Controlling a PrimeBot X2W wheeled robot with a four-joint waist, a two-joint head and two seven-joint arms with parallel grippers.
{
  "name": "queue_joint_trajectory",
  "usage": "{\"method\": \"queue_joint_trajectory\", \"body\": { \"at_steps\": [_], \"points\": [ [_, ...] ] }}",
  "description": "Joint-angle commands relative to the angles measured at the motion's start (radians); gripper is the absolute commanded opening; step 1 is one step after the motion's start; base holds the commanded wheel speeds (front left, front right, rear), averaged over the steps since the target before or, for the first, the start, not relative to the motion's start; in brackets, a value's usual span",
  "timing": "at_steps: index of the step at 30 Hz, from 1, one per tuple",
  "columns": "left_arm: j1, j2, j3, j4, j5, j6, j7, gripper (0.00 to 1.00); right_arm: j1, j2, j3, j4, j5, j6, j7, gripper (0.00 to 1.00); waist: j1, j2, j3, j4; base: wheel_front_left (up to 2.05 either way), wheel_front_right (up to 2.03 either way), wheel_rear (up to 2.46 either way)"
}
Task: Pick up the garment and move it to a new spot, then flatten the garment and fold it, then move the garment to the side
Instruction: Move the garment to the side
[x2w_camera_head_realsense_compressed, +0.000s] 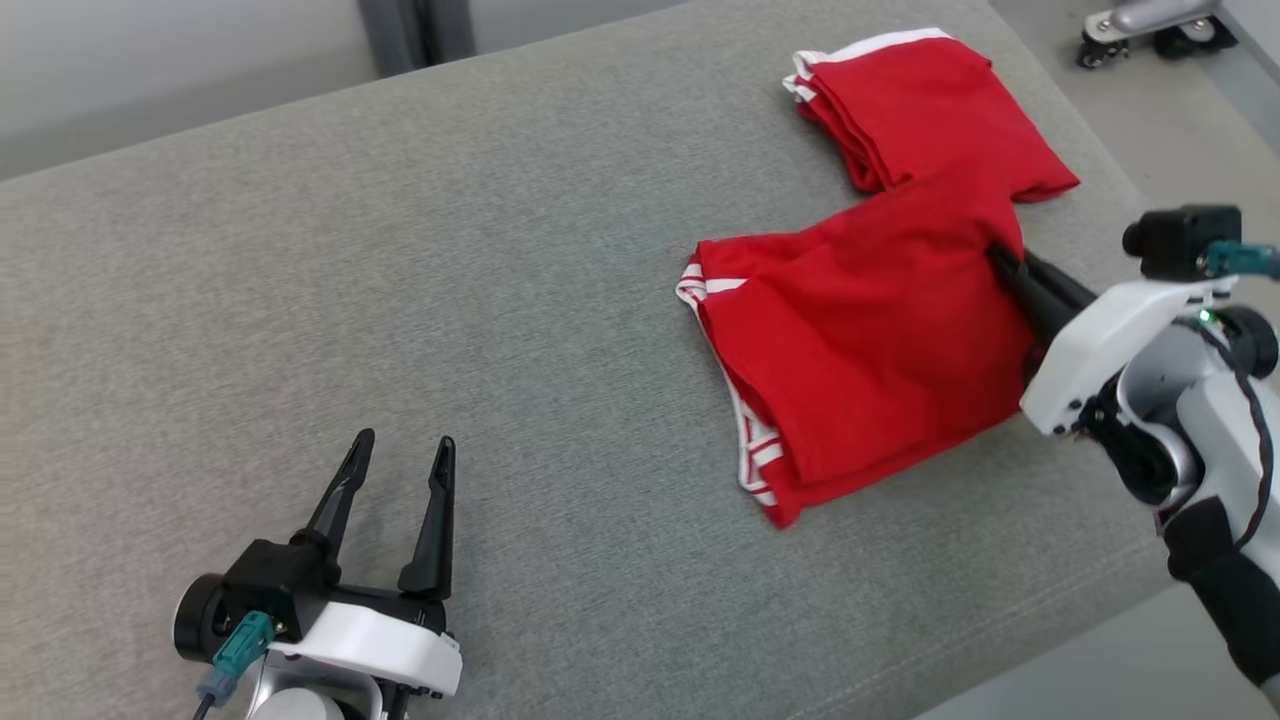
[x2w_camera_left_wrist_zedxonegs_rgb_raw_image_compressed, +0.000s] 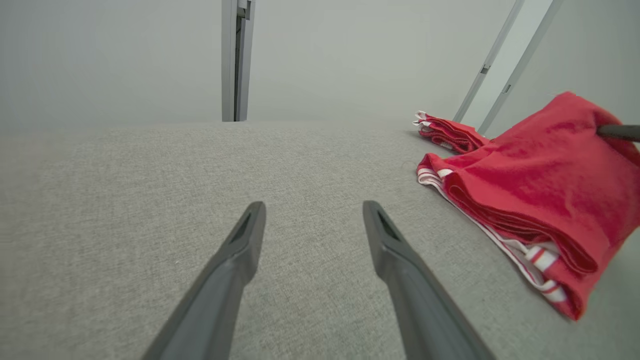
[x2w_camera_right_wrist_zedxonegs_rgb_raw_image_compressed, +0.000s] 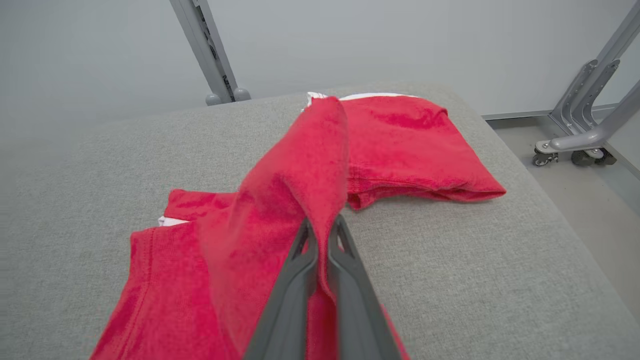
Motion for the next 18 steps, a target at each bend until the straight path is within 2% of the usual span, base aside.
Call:
{"method": "queue_joint_trajectory", "body": {
  "at_steps": [1, 8, 18],
  "points": [
    [-0.010, -0.002, -0.001, 0.003, -0.006, 0.001, -0.006, 1.00, -0.033, -0.007, 0.000, -0.007, -0.008, 0.000, 0.010, 0.00, 0.0000, 0.0000, -0.008, 0.025, 0.00, 0.00, 0.00],
    [-0.023, -0.014, -0.008, 0.013, -0.014, 0.001, -0.013, 1.00, -0.151, -0.019, -0.025, 0.014, -0.032, 0.000, 0.050, 0.00, 0.0000, 0.0000, -0.013, 0.095, 0.00, 0.00, 0.00],
    [-0.040, -0.024, -0.017, 0.025, -0.016, -0.007, -0.017, 1.00, -0.284, -0.052, -0.058, 0.104, -0.087, 0.000, 0.086, 0.00, 0.0000, 0.0000, 0.017, 0.171, 0.00, 0.00, 0.00]
  ]
}}
